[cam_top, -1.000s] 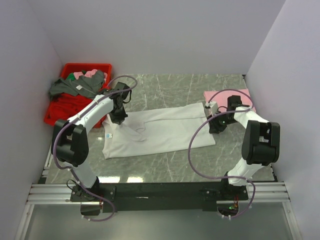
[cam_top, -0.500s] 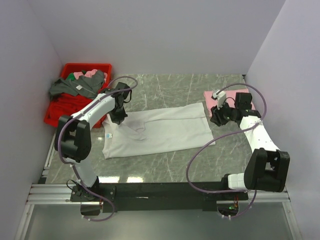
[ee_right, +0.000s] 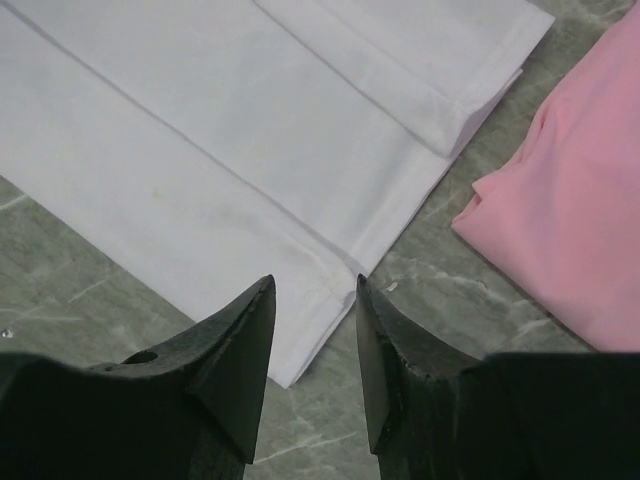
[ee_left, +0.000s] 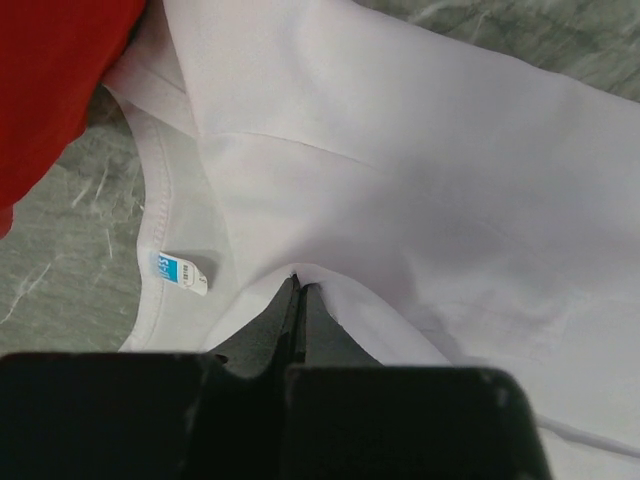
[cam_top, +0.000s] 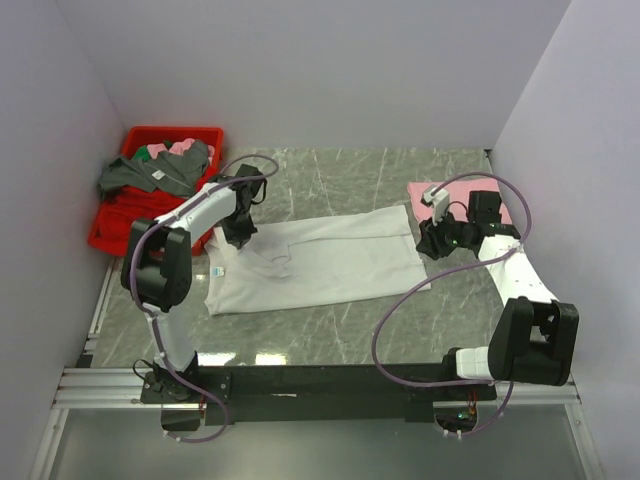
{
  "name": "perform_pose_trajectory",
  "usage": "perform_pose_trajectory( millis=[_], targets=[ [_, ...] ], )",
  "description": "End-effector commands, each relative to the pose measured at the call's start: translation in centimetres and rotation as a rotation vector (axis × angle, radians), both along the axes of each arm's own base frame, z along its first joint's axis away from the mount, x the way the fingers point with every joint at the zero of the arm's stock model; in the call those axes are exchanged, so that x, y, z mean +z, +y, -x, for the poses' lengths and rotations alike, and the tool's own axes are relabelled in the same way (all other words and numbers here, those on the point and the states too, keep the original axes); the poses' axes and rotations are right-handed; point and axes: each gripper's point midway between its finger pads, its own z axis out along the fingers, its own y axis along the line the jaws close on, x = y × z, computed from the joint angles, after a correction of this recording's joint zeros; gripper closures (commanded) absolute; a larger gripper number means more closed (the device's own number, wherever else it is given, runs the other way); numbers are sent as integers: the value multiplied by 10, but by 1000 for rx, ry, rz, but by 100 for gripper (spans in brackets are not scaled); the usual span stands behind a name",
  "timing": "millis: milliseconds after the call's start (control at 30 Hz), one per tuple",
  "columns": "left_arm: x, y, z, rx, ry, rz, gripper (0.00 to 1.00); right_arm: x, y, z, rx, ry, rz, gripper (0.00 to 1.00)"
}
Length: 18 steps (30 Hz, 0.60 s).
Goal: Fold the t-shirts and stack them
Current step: Fold the tshirt
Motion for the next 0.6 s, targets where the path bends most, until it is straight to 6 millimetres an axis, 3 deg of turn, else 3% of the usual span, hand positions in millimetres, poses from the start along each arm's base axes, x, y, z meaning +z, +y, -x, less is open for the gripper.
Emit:
perform_pose_trajectory(
  millis=[0,100,133,267,333,400,567],
  targets=[
    [9,-1,-16,-14,-39,24,99,10,7,4,31,-31,-18,55],
    [14,-4,-18,-43,-37,55,91,11,9,7,46,-29,-21,55],
    [17,-2,-18,-50,-41,55,77,11,10,9,53,-26,-23,55],
    [47,-9,-23,-83,-140,112,50,10,18,16,127,-23,-16,54],
    [72,-17,-27,-107,-220,172,38,8,26,23,174,-5,-20,54],
    [99,-23,-33,-121,-298,215,35,6,41,31,268,-6,-8,54],
    [166,-29,-43,-230,-512,285,33,0,101,85,718,-47,35,54]
  ],
)
